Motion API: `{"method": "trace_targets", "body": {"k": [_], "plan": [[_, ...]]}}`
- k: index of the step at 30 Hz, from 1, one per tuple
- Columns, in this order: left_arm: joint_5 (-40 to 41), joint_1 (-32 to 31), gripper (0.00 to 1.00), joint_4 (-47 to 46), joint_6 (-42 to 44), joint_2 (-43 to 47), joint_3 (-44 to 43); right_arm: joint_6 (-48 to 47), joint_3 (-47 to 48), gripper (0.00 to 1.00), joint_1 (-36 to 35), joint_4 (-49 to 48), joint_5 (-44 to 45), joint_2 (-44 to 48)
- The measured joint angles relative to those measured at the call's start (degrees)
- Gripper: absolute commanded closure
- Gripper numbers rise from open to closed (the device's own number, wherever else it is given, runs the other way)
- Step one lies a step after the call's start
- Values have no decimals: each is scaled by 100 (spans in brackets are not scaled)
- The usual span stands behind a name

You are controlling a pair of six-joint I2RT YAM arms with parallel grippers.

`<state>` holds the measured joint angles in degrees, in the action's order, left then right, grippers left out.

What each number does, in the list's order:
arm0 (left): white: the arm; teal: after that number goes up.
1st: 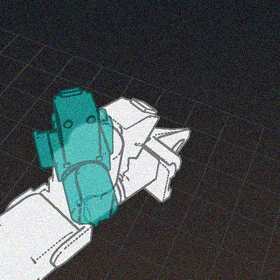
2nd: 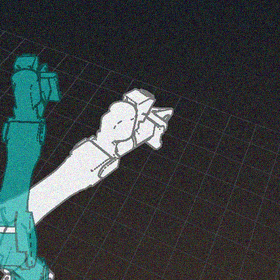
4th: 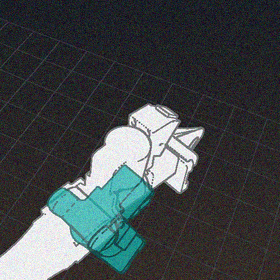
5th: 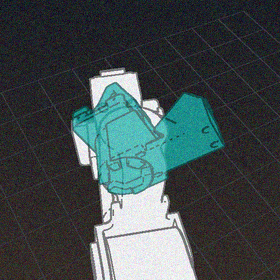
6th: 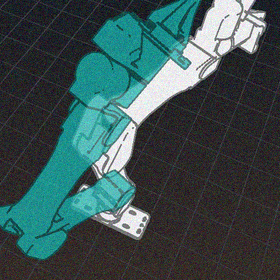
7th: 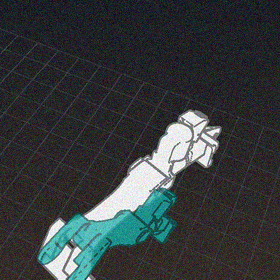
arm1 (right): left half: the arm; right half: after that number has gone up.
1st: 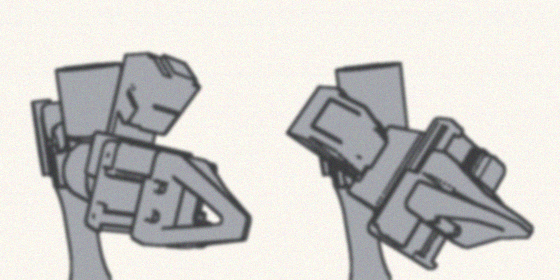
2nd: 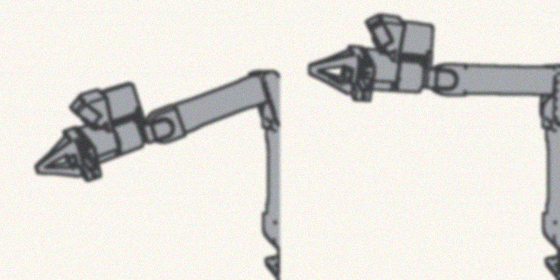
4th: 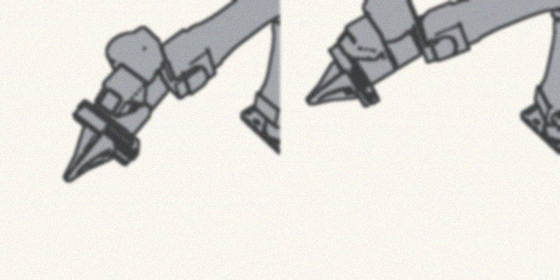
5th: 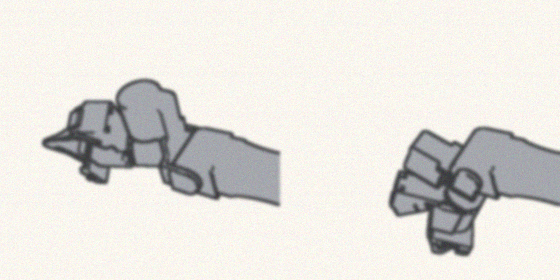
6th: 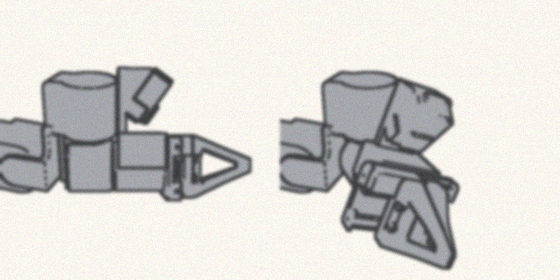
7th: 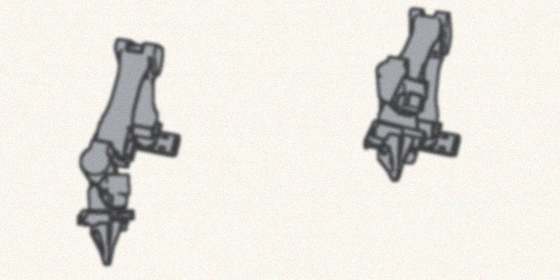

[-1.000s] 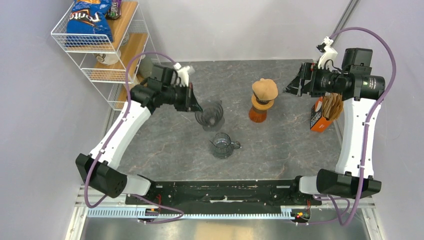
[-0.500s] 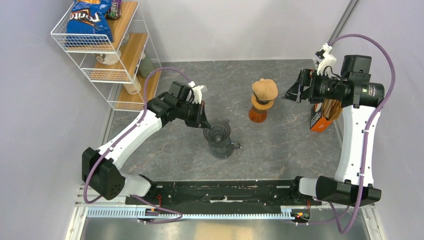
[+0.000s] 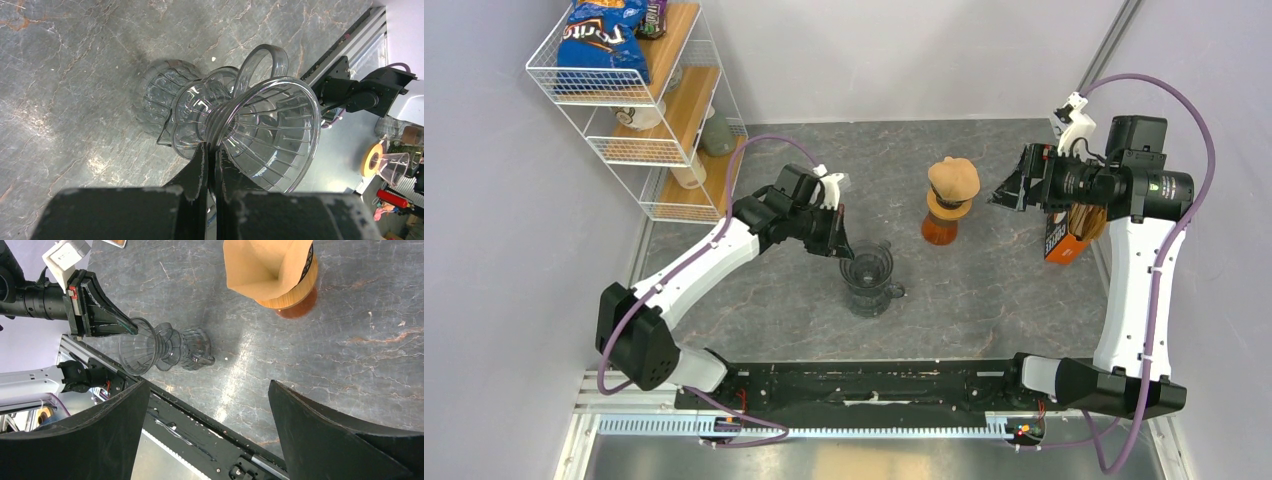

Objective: Place the coffee filter in the dripper

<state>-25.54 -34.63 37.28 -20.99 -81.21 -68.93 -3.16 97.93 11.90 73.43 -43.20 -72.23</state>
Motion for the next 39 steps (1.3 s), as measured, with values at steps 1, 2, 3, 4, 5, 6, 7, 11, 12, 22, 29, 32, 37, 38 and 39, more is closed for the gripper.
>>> {"method": "trace_targets", "body": {"k": [1,2,3,4,5,6,7,11,12,22,29,32,37,38,39], "plan": [[2,-11,98,-13,0,-9,0,0,-4,3,0,7,-2,7],[11,-17,98,-22,0,-17,0,-2,-7,3,0,13,-7,11],[26,-22,98,-28,0,-31,0,-2,-9,3,0,17,-7,17],[39,-24,98,-33,0,-46,0,-4,-9,3,0,20,-7,17],[55,-26,98,-44,0,-68,0,-9,-9,3,0,22,-7,17],[72,-26,98,-55,0,-96,0,-9,-9,3,0,22,-7,17],[98,-26,98,-61,0,-118,0,-9,-9,3,0,24,-7,17],[153,-26,98,-66,2,-188,0,-11,-9,3,0,42,-7,17],[153,-26,98,-68,2,-190,0,-11,-9,3,0,42,-7,17],[149,-59,98,-103,2,-190,76,-52,-9,3,0,42,-4,17],[151,-87,86,-98,2,-162,111,-52,-52,3,0,39,-7,20],[168,-87,67,-101,11,-157,127,-52,-83,3,0,39,-7,17],[170,-87,51,-101,28,-153,151,-52,-83,3,0,39,-7,17],[170,-87,49,-98,28,-151,151,-52,-83,3,0,39,-7,17],[173,-87,46,-98,31,-151,151,-52,-83,3,0,39,-7,17]]}}
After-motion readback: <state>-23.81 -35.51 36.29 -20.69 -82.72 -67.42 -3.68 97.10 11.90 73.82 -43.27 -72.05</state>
